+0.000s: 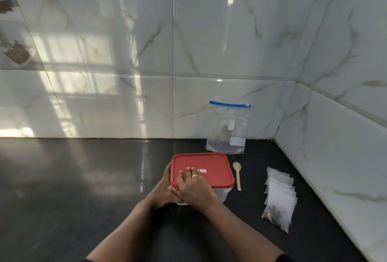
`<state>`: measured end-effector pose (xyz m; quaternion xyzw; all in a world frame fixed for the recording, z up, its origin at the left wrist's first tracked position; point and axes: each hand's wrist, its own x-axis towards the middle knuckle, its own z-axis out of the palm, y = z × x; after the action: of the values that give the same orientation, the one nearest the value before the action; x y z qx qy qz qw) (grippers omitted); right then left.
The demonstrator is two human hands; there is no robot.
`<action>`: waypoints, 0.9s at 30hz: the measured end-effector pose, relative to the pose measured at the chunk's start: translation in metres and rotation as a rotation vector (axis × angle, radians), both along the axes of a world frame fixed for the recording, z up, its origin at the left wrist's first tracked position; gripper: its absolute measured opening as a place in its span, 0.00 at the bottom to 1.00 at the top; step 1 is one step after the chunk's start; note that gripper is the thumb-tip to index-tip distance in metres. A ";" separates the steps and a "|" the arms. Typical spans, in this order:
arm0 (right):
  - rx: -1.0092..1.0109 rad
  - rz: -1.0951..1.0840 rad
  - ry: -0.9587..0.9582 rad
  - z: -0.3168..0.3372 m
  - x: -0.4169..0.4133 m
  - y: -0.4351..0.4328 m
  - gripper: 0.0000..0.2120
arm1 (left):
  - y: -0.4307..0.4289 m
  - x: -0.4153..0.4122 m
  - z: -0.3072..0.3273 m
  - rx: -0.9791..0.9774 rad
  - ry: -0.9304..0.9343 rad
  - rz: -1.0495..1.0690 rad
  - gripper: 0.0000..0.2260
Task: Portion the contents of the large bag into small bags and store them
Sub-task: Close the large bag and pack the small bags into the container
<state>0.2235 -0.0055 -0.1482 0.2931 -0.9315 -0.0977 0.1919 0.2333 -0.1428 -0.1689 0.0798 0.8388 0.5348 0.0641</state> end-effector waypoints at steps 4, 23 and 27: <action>-0.266 0.034 0.136 0.006 -0.003 -0.002 0.25 | -0.002 -0.001 -0.008 0.029 0.011 0.025 0.54; -1.339 -0.330 -0.106 0.144 -0.039 0.086 0.22 | -0.024 -0.018 -0.001 -0.011 -0.021 -0.206 0.56; -1.396 -0.341 -0.008 0.152 -0.058 0.095 0.20 | -0.046 -0.030 0.002 -0.145 -0.054 -0.228 0.50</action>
<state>0.1652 0.0894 0.0037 -0.0473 -0.8101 0.4933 0.3132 0.2034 -0.1891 -0.1666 0.1554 0.8587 0.4640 0.1526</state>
